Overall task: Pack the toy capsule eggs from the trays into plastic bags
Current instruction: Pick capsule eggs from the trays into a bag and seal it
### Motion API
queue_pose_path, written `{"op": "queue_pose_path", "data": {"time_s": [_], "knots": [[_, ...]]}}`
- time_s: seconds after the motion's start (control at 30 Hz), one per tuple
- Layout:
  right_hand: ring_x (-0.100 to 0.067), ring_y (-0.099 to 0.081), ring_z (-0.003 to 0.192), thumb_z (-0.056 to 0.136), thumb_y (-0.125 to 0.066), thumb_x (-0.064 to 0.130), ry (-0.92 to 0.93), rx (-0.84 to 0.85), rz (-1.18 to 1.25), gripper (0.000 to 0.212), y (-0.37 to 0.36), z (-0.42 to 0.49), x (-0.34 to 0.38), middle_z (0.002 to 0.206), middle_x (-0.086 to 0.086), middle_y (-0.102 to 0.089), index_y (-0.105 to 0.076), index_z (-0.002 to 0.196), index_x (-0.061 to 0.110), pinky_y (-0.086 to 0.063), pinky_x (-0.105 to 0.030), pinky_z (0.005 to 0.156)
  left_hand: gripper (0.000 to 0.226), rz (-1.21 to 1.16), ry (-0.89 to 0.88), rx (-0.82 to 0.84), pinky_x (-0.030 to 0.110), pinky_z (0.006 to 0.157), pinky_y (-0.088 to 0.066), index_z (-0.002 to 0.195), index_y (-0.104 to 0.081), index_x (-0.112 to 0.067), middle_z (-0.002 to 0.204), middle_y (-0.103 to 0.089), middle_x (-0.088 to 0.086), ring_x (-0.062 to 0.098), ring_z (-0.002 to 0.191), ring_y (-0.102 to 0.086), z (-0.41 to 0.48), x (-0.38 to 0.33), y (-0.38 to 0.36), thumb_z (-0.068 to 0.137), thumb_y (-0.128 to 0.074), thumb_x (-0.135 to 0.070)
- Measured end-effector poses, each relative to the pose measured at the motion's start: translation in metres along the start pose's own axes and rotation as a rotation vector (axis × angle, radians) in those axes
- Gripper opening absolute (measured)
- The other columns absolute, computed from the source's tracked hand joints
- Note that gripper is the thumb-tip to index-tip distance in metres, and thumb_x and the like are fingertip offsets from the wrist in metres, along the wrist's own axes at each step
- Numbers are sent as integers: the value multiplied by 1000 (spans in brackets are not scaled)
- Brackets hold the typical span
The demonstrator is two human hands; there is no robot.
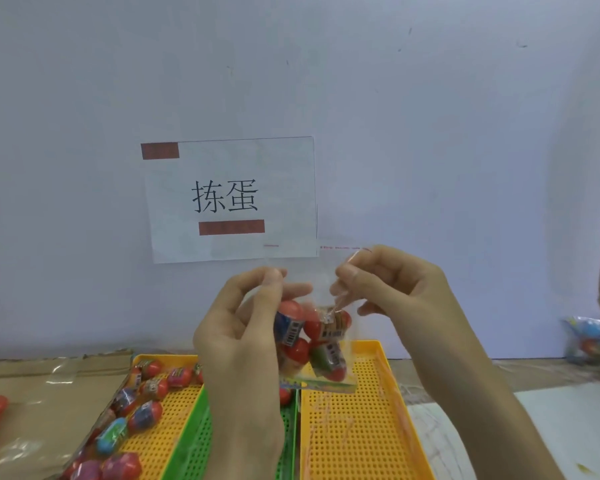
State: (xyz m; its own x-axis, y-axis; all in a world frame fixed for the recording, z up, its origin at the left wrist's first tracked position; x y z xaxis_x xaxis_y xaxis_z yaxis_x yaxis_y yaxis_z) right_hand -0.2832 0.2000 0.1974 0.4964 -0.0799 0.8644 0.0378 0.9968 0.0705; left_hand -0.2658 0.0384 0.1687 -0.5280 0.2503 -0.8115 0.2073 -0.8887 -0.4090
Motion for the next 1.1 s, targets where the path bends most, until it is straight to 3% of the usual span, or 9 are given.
{"op": "queue_pose_path", "data": {"time_s": [0.1, 0.2, 0.27, 0.33, 0.5, 0.67, 0.77, 1.0, 1.1], "knots": [[-13, -71, 68, 87, -74, 23, 64, -29, -110, 8, 1, -1, 3, 77, 5, -75, -71, 81, 27, -52, -17, 62, 17, 10, -7, 42, 27, 59, -60, 90, -73, -36, 86, -80, 1, 19, 75, -77, 1, 1, -1, 84, -61, -46], [-10, -69, 69, 85, -77, 18, 130, -110, -231, 15, 3, -1, 6, 79, 9, -73, -69, 83, 31, -55, -21, 65, 23, 29, 1, 116, 20, 59, -58, 83, -74, -29, 86, -80, 1, 21, 81, -78, 2, 5, -6, 97, -58, -19], [-13, -70, 68, 87, -74, 10, 117, -100, -149, 18, 4, 0, 7, 77, 4, -74, -71, 85, 27, -54, -20, 64, 24, 37, 13, 118, 18, 58, -57, 81, -72, -24, 85, -80, 2, 21, 80, -78, 1, 7, -6, 96, -59, -11], [-15, -71, 66, 90, -68, 4, 103, -70, -86, 18, 5, 0, 7, 76, 0, -75, -72, 89, 21, -51, -16, 62, 4, 6, 20, 90, 20, 57, -57, 84, -69, -20, 84, -79, 5, 22, 78, -78, 1, 7, -5, 87, -66, -21], [-16, -73, 68, 95, -59, -2, 49, -8, -48, 23, 0, -1, 4, 78, -1, -77, -70, 92, 18, -49, -15, 64, 34, 2, 24, 28, 23, 56, -58, 94, -69, -23, 80, -79, 3, 21, 74, -78, 1, 6, 0, 68, -69, -44], [-15, -74, 69, 99, -58, 5, 47, -30, -54, 19, 2, -2, 6, 78, 1, -78, -69, 95, 19, -49, -12, 63, 10, -6, 31, 37, 27, 60, -58, 91, -73, -23, 90, -80, 2, 23, 79, -78, 4, 10, 4, 88, -65, -29], [-13, -74, 70, 100, -58, 7, 43, -48, -71, 18, 2, -4, 6, 77, 3, -78, -69, 94, 20, -48, -11, 63, 13, -19, 21, 49, 36, 72, -54, 87, -73, -20, 91, -80, 6, 26, 80, -78, 1, 9, 5, 93, -63, -17], [-13, -73, 70, 98, -62, 13, 14, -99, -27, 15, 4, -3, 6, 80, 4, -77, -70, 90, 22, -50, -14, 63, 12, -67, 0, 13, 28, 63, -62, 80, -78, -34, 85, -79, 4, 25, 76, -78, -2, 2, 0, 76, -68, -38], [-6, -67, 76, 87, -77, 17, 121, -283, -257, 19, 10, -6, 8, 84, 11, -70, -66, 92, 31, -49, -13, 64, 15, -59, -12, 24, 25, 61, -61, 83, -79, -32, 84, -79, 4, 25, 76, -78, -4, 5, -2, 75, -69, -38]]}}
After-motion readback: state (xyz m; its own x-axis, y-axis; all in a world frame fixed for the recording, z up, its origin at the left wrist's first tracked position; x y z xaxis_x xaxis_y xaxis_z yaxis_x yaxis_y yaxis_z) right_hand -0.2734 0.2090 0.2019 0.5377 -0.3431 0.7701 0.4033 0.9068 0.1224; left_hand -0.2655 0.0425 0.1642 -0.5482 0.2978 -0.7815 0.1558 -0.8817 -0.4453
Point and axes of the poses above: each hand's wrist, its own z-axis towards the middle knuckle, its own y-axis out of the back of the hand, x = y × z, the point moved 5 cm from there along z, towards the middle knuckle
